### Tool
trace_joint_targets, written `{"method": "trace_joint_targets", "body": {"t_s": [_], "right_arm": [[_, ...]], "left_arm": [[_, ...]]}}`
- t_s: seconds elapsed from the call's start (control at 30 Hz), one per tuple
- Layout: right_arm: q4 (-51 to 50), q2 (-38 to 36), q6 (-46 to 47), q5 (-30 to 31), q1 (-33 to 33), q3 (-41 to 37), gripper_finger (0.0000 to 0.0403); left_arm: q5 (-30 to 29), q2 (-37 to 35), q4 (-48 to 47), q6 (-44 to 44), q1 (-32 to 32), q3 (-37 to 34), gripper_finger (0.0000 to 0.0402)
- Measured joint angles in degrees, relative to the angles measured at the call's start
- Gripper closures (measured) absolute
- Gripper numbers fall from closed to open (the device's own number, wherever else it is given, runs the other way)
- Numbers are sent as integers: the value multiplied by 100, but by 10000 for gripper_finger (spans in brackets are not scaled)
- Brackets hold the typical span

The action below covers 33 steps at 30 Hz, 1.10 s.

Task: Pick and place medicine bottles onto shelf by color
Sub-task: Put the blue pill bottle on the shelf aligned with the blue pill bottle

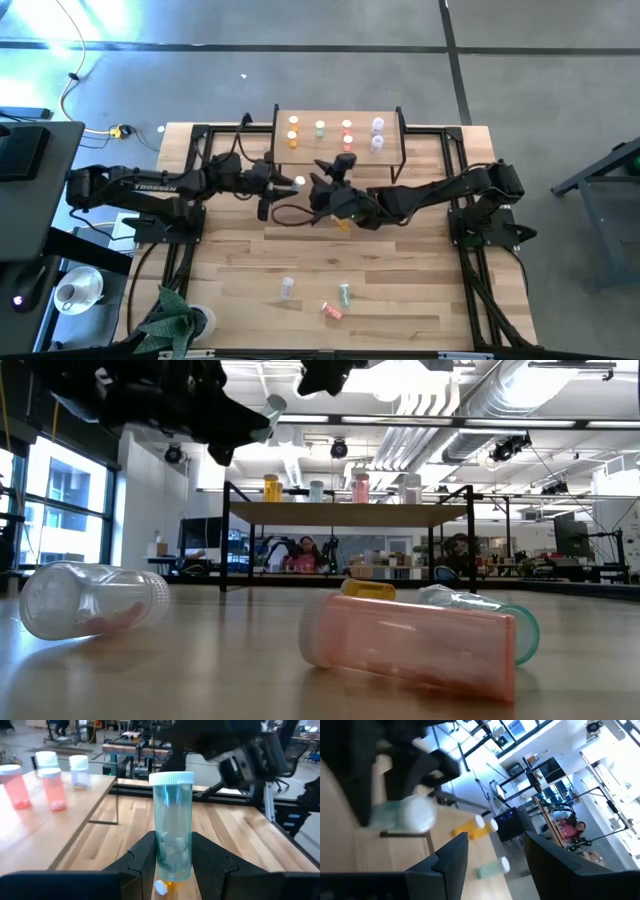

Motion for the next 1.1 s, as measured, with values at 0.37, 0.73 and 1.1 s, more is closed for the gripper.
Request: {"method": "trace_joint_targets", "body": {"t_s": [0.37, 0.73, 1.1], "right_arm": [[-1453, -9, 1316, -1821, -126, 1558, 219], [-2919, 13, 2861, -5279, -825, 2150, 219], [-1961, 90, 2639, -5889, -881, 1337, 219]], "left_arm": [[-35, 4, 1172, 60, -350, -702, 300], [-26, 4, 1217, 584, -804, -721, 300], [-38, 4, 1245, 634, -860, -721, 300]]}}
